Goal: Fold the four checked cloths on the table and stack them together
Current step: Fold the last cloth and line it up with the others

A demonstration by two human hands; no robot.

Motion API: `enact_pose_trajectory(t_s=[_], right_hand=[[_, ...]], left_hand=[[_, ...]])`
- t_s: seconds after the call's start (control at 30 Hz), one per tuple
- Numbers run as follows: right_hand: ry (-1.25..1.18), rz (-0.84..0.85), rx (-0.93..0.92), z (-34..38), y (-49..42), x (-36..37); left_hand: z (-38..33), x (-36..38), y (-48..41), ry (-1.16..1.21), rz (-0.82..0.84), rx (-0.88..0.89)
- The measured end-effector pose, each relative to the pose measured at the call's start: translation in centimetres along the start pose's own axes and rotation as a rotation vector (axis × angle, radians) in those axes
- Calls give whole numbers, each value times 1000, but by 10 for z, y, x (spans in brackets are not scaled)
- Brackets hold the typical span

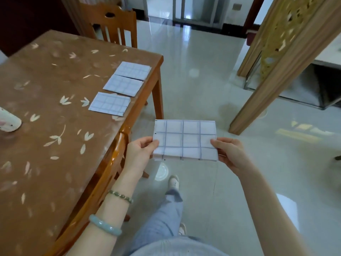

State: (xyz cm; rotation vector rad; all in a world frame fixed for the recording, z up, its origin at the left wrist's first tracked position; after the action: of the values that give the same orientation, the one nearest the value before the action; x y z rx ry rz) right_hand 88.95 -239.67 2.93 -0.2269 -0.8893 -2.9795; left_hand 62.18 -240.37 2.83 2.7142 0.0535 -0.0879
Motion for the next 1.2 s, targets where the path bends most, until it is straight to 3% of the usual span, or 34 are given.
enact_pose_trajectory(t_s=[0.43, 0.87, 1.2], right_hand=[[62, 80, -3, 144, -212, 20], [216, 237, 61, 224, -387, 77], [319, 363, 105, 274, -532, 126]], left_hand=[[-101, -9, -220, 52, -106, 73], [-134, -56, -349, 207, -282, -41], [-159, -92, -471, 187, -319, -164]])
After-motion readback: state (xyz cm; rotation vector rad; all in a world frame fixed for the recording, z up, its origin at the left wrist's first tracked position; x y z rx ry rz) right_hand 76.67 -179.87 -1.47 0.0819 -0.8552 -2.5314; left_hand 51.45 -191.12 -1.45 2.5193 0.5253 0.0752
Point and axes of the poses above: each hand's wrist, its own y-axis away from the middle knuckle, its own x-axis out of the palm, z = x × y, the point moved 7 cm from there along -y, towards the middle knuckle, and after that the axes turned 9 degrees about z, right-handed, at the moved point
